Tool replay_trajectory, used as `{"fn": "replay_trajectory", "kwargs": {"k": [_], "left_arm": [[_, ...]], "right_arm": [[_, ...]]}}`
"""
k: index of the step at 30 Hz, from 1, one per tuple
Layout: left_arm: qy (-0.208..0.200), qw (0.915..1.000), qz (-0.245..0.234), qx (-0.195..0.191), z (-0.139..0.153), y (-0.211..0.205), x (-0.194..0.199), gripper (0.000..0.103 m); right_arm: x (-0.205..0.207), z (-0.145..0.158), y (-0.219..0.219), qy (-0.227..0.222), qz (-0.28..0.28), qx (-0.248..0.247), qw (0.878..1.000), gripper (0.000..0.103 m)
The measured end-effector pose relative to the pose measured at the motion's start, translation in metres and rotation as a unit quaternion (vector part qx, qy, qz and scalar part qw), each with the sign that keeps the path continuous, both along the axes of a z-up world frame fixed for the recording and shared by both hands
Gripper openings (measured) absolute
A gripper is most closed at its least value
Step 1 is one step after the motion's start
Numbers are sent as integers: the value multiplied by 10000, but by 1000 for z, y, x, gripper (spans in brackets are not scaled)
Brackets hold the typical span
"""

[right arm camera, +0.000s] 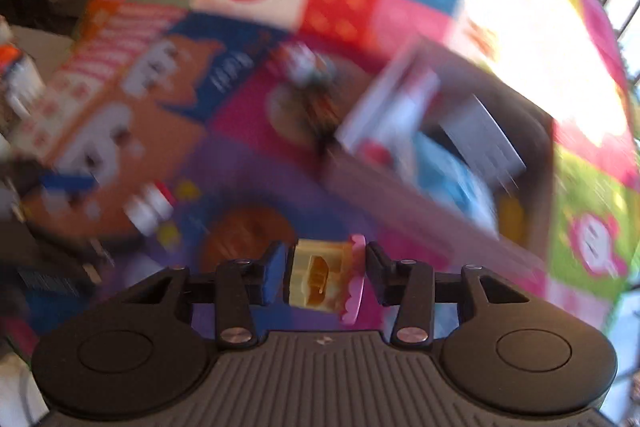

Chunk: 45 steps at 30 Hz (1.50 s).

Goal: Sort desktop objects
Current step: 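Grasp the yellow-pink toy with the right gripper, then hold the yellow-pink toy with the right gripper while the left gripper grasps the yogurt bottle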

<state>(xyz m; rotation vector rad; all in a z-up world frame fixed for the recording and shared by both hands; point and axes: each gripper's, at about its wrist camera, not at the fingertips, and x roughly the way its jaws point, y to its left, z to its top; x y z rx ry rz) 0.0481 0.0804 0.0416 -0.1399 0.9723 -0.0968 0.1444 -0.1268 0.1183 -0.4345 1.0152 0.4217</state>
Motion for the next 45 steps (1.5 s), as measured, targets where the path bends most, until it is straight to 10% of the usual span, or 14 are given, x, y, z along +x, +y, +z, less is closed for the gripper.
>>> {"fn": "replay_trajectory", "kwargs": {"k": [1, 14, 26, 34, 45], "left_arm": [[-9, 10000, -27, -22, 1, -5, 2, 96], [54, 9990, -386, -232, 1, -51, 17, 96], [193, 9996, -204, -101, -4, -48, 16, 97], [181, 9997, -163, -51, -3, -45, 18, 97], [268, 9962, -483, -675, -2, -50, 23, 97]], "right_arm": [[-6, -7, -10, -75, -133, -229, 9996, 20], [-44, -29, -37, -288, -614, -185, 9975, 24], [-81, -36, -32, -578, -341, -283, 9973, 69], [-71, -51, -35, -538, -293, -649, 9960, 44], [-67, -62, -35, -421, -454, -705, 9956, 42]]}}
